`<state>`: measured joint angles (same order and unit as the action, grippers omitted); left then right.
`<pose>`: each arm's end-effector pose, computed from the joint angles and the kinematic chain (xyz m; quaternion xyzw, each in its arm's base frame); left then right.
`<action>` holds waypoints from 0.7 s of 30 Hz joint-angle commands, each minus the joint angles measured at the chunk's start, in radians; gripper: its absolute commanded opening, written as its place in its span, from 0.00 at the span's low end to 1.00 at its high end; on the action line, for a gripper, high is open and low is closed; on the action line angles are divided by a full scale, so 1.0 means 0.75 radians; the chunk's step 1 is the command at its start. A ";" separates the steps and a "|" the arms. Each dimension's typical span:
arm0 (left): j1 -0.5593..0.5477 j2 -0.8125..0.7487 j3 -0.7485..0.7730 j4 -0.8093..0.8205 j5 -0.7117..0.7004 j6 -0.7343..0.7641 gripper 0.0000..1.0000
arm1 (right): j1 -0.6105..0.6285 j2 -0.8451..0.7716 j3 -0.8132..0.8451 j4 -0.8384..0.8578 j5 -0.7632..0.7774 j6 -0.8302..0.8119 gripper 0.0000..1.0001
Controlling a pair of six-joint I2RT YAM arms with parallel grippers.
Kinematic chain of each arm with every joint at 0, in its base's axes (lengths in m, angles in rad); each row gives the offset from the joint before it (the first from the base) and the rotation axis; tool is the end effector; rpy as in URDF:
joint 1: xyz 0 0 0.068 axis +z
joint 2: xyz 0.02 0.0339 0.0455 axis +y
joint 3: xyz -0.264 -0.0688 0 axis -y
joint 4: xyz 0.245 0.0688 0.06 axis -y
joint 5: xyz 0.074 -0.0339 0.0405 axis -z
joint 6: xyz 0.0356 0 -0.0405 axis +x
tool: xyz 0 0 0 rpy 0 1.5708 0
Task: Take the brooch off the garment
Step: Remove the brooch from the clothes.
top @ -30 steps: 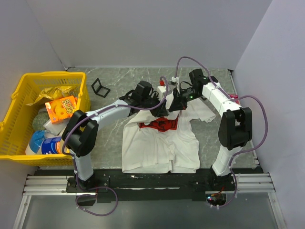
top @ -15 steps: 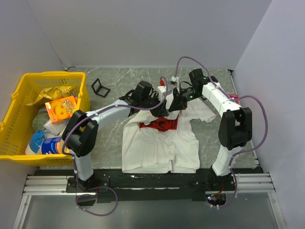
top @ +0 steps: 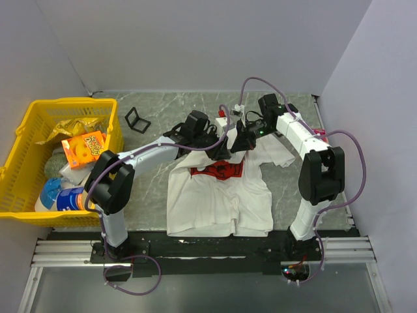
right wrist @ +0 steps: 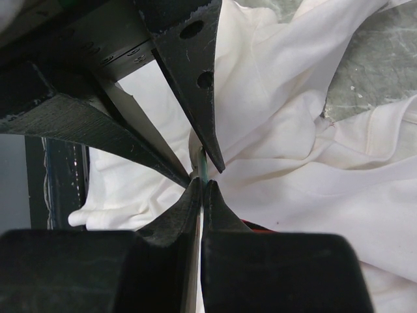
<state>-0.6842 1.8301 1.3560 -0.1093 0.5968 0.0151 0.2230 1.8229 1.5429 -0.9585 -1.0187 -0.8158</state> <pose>0.3124 -0.2806 0.2532 0.4192 0.7430 -0.3933 0.3428 0.3523 0.1110 0.2715 -0.4974 0.7075 0.4178 0.2786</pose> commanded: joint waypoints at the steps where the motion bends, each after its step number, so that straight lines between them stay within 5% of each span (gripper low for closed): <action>1: -0.014 -0.016 0.006 0.041 0.010 0.021 0.32 | 0.005 -0.009 0.064 -0.002 -0.045 0.002 0.00; 14: -0.016 -0.021 0.008 0.035 -0.027 0.035 0.29 | 0.005 0.001 0.074 -0.031 -0.069 -0.013 0.00; 21: -0.016 -0.008 0.008 0.037 -0.035 0.027 0.19 | 0.003 0.012 0.076 -0.045 -0.073 -0.027 0.00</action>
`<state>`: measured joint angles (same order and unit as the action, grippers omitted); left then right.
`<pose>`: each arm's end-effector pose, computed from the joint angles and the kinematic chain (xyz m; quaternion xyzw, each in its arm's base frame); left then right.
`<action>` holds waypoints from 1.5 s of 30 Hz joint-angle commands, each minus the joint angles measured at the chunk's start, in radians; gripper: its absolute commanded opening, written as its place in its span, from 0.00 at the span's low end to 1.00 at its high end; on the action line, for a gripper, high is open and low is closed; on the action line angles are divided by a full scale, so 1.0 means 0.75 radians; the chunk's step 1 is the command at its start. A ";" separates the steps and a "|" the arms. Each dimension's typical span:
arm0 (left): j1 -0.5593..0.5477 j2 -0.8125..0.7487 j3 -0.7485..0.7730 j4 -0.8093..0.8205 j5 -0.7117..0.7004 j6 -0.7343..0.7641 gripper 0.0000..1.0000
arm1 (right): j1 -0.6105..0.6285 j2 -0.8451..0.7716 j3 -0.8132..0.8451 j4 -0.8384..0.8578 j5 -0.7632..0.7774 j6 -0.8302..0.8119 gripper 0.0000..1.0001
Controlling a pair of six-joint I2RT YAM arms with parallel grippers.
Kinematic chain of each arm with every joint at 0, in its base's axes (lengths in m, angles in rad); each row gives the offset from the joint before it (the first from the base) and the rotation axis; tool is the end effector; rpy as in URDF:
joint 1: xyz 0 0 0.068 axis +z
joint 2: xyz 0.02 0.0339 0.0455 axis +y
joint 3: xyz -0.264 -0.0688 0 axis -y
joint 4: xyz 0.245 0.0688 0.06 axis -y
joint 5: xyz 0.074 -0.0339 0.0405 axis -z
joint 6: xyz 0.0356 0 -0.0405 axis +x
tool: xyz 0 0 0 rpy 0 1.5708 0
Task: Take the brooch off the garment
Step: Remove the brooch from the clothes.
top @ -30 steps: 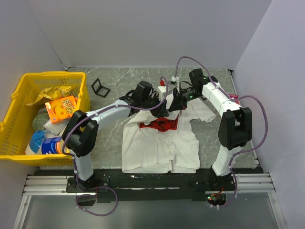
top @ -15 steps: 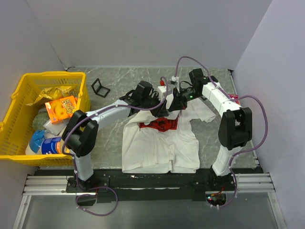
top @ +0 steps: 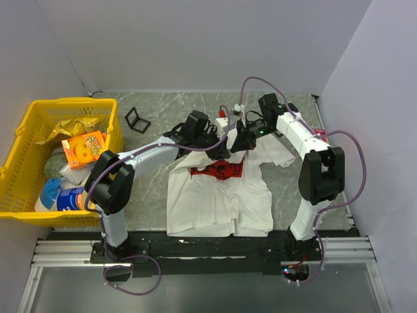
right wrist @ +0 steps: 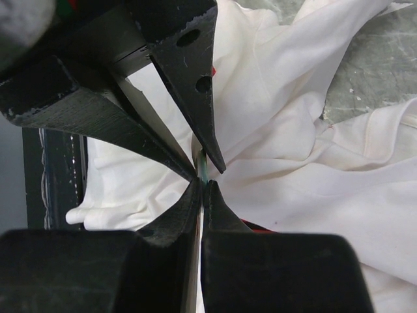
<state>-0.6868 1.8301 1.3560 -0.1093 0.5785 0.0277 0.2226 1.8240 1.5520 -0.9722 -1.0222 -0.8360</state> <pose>0.3122 -0.2812 0.2530 0.4218 0.7434 -0.3846 0.3485 0.3522 0.1109 0.2734 -0.5032 0.7027 0.4173 0.2809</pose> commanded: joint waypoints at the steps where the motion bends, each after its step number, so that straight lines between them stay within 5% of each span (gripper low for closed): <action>1: -0.013 -0.004 0.008 0.039 -0.013 0.008 0.18 | 0.006 0.014 0.064 -0.029 -0.071 -0.004 0.00; 25: -0.011 0.000 0.033 0.039 -0.025 -0.072 0.22 | 0.037 0.035 0.058 -0.050 0.007 -0.043 0.00; 36: 0.008 -0.025 0.027 0.039 0.010 -0.066 0.32 | 0.039 0.016 0.031 0.042 0.060 0.018 0.00; 45: 0.028 -0.041 0.043 -0.030 -0.008 0.059 0.51 | 0.028 -0.061 -0.018 0.179 0.160 0.098 0.00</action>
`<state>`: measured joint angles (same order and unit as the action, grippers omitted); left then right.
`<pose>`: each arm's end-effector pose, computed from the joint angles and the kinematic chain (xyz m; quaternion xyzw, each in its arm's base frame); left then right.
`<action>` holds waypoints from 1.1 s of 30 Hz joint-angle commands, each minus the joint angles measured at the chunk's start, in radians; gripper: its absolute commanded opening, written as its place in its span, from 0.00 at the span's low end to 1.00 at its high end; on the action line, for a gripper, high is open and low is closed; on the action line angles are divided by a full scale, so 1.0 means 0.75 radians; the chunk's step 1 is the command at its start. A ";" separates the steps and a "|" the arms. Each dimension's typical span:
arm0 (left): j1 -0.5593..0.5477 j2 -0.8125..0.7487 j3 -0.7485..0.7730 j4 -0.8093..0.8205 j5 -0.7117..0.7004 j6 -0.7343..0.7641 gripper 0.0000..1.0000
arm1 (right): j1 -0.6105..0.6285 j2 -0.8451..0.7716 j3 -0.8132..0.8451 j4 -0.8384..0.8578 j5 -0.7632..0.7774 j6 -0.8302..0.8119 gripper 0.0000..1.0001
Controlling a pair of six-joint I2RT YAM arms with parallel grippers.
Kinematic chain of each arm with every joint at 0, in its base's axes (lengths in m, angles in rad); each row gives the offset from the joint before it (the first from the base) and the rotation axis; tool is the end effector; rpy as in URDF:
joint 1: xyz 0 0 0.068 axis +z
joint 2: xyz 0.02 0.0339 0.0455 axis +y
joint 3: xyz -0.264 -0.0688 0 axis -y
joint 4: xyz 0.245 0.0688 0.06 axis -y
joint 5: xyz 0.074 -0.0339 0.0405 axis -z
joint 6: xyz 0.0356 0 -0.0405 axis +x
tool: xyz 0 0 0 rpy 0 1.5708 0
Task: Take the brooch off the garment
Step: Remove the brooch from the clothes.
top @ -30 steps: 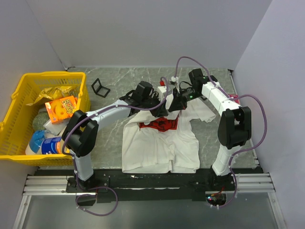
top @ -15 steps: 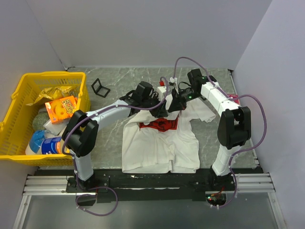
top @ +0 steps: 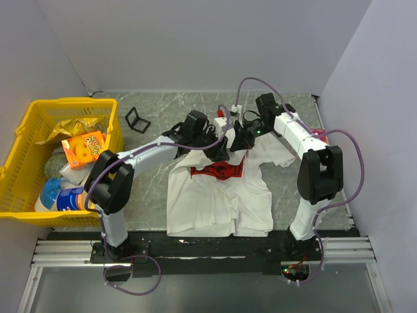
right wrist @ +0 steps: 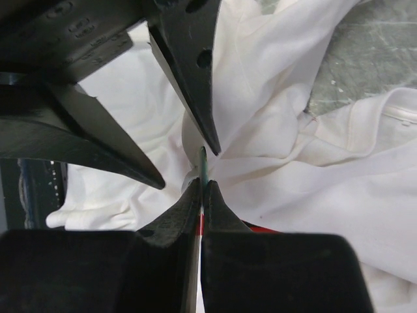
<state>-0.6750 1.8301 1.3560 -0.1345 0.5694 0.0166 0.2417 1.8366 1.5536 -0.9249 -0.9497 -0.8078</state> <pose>0.3146 -0.2764 0.2508 0.4107 0.7564 -0.3792 0.3398 0.3572 0.1179 0.2689 -0.5097 0.7157 0.3870 0.2797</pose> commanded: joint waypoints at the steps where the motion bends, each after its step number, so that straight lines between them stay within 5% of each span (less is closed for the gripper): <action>1: 0.016 -0.043 0.041 -0.003 -0.002 0.080 0.52 | 0.001 -0.086 -0.032 0.133 0.072 0.081 0.00; 15: 0.057 0.010 0.002 -0.019 -0.008 0.170 0.57 | -0.022 -0.146 -0.073 0.292 0.117 0.208 0.00; 20: 0.057 0.047 0.004 -0.015 -0.011 0.162 0.42 | -0.028 -0.156 -0.079 0.313 0.103 0.228 0.00; 25: 0.057 0.082 0.019 -0.027 -0.021 0.158 0.10 | -0.038 -0.158 -0.077 0.325 0.092 0.255 0.00; 33: 0.057 0.055 0.002 0.003 0.010 0.144 0.01 | -0.042 -0.150 -0.116 0.451 0.109 0.357 0.00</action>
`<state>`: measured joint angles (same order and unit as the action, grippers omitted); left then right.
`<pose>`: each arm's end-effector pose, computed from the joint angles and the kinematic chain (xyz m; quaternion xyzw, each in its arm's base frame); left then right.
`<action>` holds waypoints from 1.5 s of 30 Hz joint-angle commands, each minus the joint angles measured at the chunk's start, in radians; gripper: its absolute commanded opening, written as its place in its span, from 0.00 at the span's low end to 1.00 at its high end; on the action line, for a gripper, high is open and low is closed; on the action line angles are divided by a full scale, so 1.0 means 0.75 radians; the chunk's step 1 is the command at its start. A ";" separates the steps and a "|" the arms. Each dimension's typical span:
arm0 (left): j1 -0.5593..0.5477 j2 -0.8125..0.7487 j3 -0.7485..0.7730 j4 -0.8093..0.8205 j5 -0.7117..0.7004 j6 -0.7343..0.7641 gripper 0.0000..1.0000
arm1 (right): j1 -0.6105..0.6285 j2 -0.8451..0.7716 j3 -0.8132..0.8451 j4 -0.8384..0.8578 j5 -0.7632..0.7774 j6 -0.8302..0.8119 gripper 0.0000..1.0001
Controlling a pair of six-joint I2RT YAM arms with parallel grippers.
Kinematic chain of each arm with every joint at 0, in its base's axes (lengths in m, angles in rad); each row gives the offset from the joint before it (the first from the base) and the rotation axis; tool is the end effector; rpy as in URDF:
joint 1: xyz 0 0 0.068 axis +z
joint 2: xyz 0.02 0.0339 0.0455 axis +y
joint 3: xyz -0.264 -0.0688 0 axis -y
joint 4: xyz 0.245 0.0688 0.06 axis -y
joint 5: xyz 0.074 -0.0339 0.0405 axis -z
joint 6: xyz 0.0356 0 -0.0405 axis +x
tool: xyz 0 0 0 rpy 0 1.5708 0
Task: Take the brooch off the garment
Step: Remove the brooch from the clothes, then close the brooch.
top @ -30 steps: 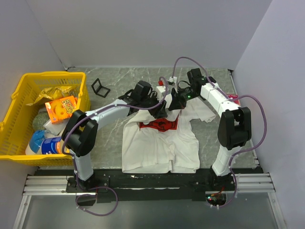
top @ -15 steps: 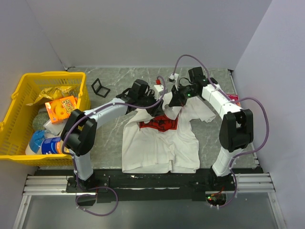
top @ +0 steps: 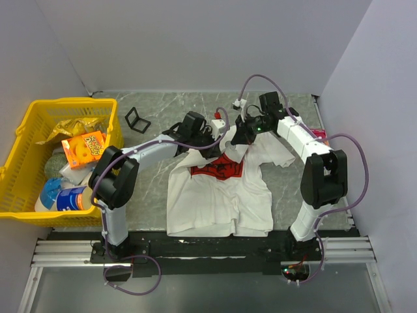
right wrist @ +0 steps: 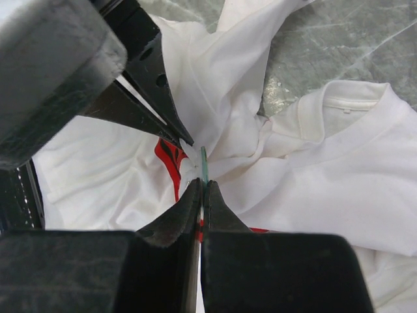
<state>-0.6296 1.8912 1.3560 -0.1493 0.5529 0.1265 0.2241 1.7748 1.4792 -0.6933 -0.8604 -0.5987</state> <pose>0.3327 -0.2655 0.2248 0.4296 0.7645 -0.3415 0.3381 0.3633 0.1105 0.2768 -0.4578 0.7502 0.3440 0.3306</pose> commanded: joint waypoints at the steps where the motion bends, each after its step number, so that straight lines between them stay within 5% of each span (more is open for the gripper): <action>1: -0.003 -0.028 -0.004 0.025 0.036 -0.007 0.01 | -0.017 -0.063 -0.029 0.165 0.006 0.129 0.00; 24: -0.013 -0.047 0.004 0.025 0.050 -0.019 0.03 | 0.065 -0.059 -0.135 0.636 0.339 0.633 0.00; 27: -0.003 -0.081 0.004 0.035 0.042 -0.040 0.18 | 0.041 -0.059 -0.101 0.569 0.346 0.586 0.00; 33: 0.081 -0.167 0.021 0.027 0.056 -0.064 0.52 | -0.062 -0.025 0.042 0.264 0.045 0.349 0.00; 45: 0.089 -0.235 0.070 -0.116 0.336 0.066 0.67 | 0.030 -0.045 0.157 -0.280 -0.331 -0.126 0.00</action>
<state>-0.5476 1.7527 1.3582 -0.1749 0.6670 0.1146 0.1913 1.7748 1.5410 -0.7509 -1.0031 -0.5449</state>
